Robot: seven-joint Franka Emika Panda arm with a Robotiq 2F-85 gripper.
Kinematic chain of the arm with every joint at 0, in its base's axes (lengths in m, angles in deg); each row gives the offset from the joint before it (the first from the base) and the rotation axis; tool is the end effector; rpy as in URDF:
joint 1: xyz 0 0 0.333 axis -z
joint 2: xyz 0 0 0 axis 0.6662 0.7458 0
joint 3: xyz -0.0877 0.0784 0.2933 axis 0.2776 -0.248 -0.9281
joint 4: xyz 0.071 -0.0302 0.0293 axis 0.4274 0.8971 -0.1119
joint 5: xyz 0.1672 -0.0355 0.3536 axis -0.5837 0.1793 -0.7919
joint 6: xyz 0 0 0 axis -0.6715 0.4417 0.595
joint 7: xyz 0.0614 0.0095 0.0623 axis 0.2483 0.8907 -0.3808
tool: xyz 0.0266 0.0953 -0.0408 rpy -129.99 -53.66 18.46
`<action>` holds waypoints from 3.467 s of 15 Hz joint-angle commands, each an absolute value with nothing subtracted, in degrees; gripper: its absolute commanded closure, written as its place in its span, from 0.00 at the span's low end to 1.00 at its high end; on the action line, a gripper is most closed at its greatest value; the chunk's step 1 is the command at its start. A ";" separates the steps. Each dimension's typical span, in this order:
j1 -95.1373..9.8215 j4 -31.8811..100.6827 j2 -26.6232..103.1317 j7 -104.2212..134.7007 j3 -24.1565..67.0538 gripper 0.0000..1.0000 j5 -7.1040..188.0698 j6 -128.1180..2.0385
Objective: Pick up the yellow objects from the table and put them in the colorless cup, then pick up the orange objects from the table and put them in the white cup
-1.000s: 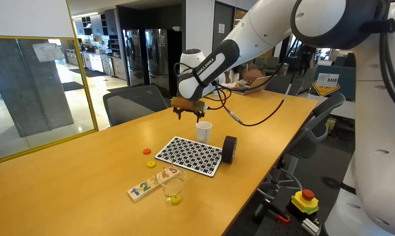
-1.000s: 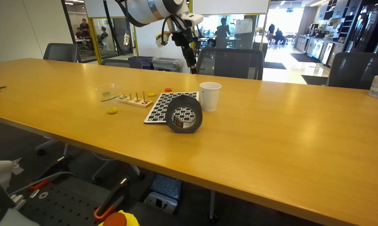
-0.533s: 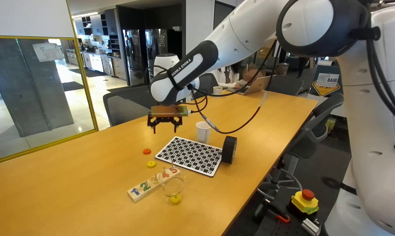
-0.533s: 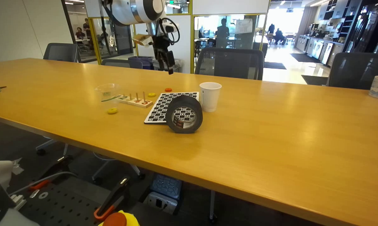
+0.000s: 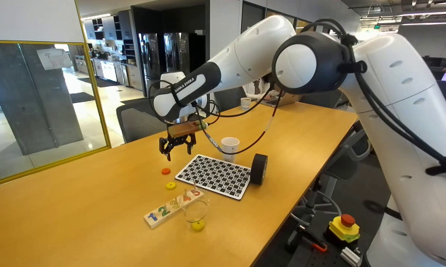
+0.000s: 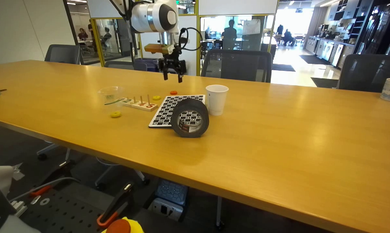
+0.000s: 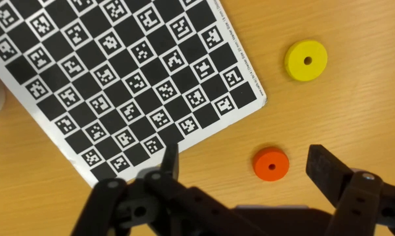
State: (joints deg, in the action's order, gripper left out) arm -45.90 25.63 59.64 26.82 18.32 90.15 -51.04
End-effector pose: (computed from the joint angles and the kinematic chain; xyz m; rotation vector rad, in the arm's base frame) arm 0.7181 0.0413 0.2966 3.0828 -0.3056 0.0414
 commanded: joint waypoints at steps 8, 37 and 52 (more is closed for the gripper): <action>-44.85 0.68 76.30 21.47 17.71 0.00 88.21 -41.25; -46.33 -4.10 82.60 26.70 18.12 0.00 85.41 -44.79; -48.12 -4.10 82.81 30.79 20.25 0.00 86.49 -45.09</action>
State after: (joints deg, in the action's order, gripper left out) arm -47.45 -1.39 81.62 29.23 19.39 85.84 -44.88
